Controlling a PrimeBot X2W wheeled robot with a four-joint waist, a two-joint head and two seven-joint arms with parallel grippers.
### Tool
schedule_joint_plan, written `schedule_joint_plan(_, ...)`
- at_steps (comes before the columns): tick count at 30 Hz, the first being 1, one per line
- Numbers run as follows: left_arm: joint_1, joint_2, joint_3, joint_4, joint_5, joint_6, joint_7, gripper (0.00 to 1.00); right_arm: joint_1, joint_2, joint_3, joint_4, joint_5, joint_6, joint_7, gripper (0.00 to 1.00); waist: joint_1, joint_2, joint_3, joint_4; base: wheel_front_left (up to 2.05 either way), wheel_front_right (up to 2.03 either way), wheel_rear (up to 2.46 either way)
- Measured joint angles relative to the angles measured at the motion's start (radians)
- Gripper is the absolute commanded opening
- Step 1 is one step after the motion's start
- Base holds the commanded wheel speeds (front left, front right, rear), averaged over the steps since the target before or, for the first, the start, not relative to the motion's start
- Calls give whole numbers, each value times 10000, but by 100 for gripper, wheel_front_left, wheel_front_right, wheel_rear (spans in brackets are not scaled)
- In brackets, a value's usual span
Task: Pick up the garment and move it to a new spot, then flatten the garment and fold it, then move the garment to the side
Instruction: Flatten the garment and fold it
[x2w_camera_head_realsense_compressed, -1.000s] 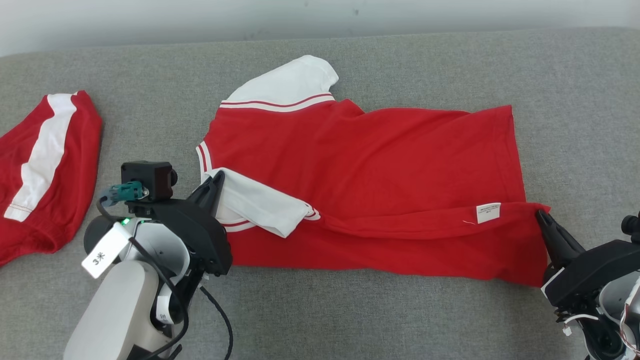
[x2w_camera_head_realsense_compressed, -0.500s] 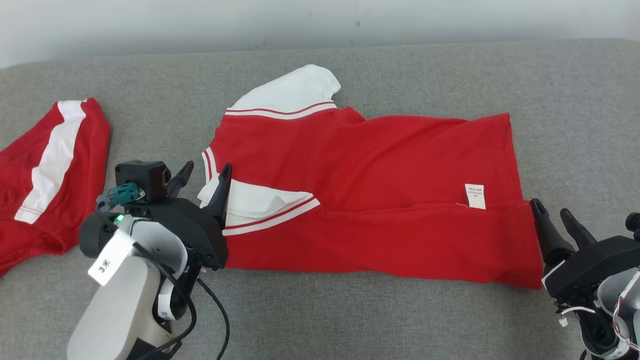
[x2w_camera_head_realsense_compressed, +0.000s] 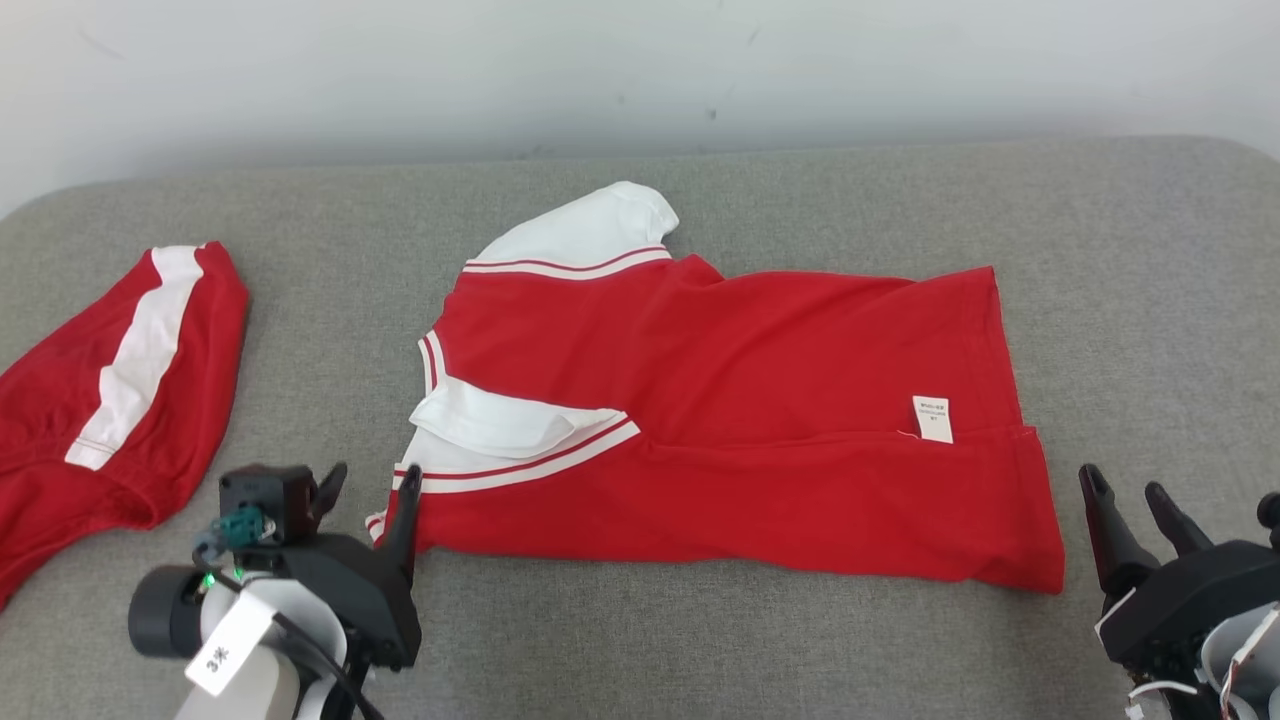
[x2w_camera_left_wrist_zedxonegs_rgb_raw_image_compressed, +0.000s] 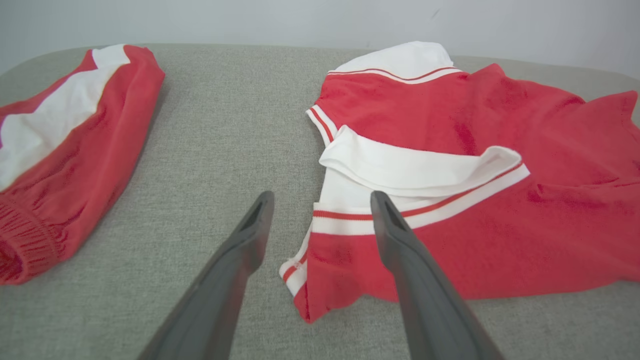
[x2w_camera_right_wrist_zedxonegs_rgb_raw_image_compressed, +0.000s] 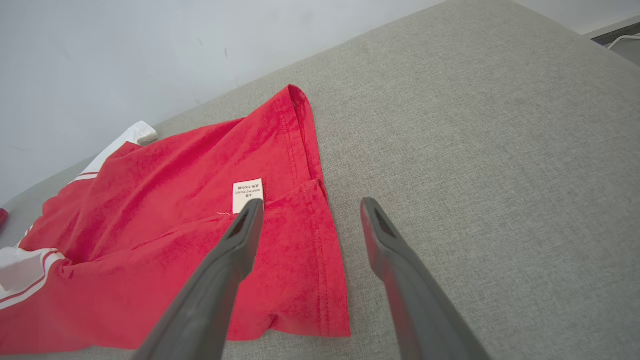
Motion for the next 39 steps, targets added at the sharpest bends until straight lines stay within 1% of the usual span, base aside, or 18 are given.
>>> schedule_joint_plan(7,552,23,25,115,-17,79,90,100,353,25,23,33,-178,-58,-8,100,0,0,-159,-47,0,0,0)
schedule_joint_plan(13,529,-157,240,414,-105,163,203,100,400,178,268,33,-184,-58,2,100,1,0,12,-78,0,0,0)
schedule_joint_plan(22,378,-153,249,949,-86,176,462,100,127,188,470,92,-209,-44,8,100,2,0,325,-257,0,0,0)
schedule_joint_plan(23,319,-150,259,1001,-86,176,470,83,126,188,485,113,-215,-44,12,100,2,0,347,-281,0,0,0)
schedule_joint_plan(24,264,-153,245,1049,-82,176,506,43,128,184,474,138,-215,-44,10,100,2,0,366,-302,0,0,0)
schedule_joint_plan(25,229,-153,222,1101,-50,176,554,43,134,178,464,157,-215,-46,10,100,2,1,382,-319,0,0,0)
schedule_joint_plan(26,221,-161,207,1141,-36,176,587,8,135,163,447,178,-217,-46,10,100,2,1,391,-331,0,0,0)
schedule_joint_plan(27,221,-161,190,1187,-36,176,633,0,136,157,431,201,-217,-46,10,100,2,0,397,-343,0,0,0)
schedule_joint_plan(33,221,-153,54,1292,-27,167,750,0,431,-52,311,150,-458,-88,94,100,2,1,413,-389,0,0,0)
schedule_joint_plan(39,129,-230,15,1241,-13,178,848,0,825,-46,412,42,-604,-130,105,100,1,1,616,-331,0,0,0)
